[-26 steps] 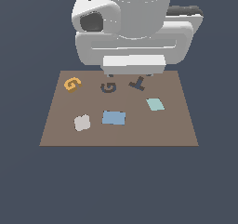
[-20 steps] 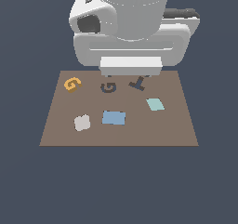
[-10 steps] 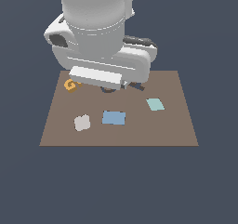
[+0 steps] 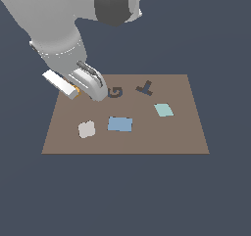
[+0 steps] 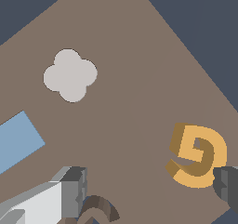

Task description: Insert a designated object into the corresponding slot on a board.

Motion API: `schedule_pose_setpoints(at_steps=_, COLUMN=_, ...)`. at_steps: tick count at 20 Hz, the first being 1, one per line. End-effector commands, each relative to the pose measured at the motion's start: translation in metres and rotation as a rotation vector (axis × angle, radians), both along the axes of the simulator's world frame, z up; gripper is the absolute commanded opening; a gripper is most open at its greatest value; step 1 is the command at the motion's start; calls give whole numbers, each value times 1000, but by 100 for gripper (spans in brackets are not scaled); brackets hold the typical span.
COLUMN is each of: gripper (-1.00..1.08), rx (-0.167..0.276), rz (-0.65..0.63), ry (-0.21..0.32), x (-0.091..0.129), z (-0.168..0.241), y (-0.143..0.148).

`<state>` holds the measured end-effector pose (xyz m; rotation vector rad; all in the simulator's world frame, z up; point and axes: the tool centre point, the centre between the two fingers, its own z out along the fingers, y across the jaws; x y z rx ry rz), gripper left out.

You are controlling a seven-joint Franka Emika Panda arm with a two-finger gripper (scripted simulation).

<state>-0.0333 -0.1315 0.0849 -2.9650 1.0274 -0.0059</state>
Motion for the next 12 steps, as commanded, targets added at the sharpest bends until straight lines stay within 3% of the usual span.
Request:
schedule_pose_setpoints(at_steps=1, gripper=100, rx=-2, rz=-88, ry=1, x=-12, z=-12, y=-17)
schedule_pose_setpoints(at_steps=7, gripper=100, rx=-3, rz=-217, ry=4, x=-34, z=-31, y=-40)
schedule_pose_setpoints(at_steps=12, gripper=100, rx=-3, rz=-232, ry=6, x=-38, z=-34, y=-43)
